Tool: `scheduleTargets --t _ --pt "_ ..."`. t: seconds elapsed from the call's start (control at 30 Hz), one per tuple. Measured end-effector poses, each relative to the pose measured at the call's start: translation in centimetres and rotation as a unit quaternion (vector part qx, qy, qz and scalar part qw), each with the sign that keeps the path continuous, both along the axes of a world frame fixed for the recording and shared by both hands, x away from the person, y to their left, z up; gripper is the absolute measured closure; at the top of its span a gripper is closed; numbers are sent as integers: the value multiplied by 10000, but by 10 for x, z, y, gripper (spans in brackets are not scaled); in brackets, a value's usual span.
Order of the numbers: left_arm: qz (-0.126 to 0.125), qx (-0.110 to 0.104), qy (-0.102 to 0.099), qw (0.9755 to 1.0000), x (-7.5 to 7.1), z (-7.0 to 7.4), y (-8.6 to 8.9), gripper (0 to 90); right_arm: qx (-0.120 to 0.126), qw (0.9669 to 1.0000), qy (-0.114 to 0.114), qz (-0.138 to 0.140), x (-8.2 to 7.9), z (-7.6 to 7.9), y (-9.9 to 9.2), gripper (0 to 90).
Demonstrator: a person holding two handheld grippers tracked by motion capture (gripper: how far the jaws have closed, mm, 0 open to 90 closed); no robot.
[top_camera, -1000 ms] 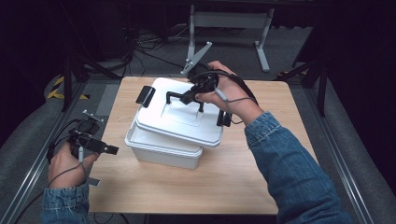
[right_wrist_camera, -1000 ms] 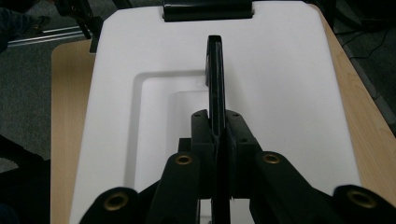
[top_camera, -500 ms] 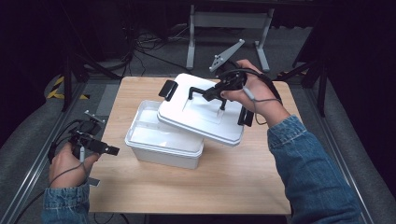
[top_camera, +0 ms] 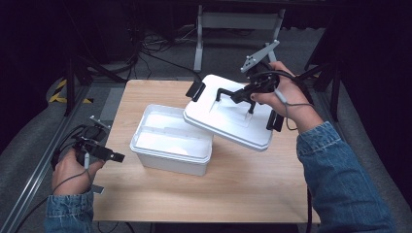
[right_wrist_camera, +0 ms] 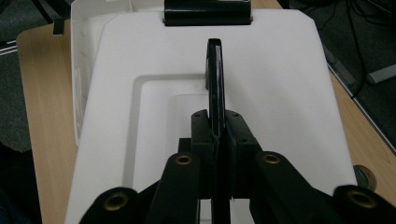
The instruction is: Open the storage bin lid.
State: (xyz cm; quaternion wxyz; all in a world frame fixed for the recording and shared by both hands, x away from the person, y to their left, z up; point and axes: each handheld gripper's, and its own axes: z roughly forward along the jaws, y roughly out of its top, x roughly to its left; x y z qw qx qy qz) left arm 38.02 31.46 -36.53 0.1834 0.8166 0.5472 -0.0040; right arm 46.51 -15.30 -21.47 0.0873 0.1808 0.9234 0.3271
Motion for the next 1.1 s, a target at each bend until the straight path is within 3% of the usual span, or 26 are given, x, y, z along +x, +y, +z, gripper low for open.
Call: scheduleTargets --t 0.53,0.73,1.1 --pt "1 65 5 10000 1 -2 -1 206 -87 9985 4 -546 3 -6 -53 844" --pt "-33 55 -40 10000 1 -3 -2 209 1 9969 49 -783 7 -13 -74 843" --pt "-40 94 -31 9999 1 -4 -3 192 -30 9929 234 -1165 19 -48 -104 843"
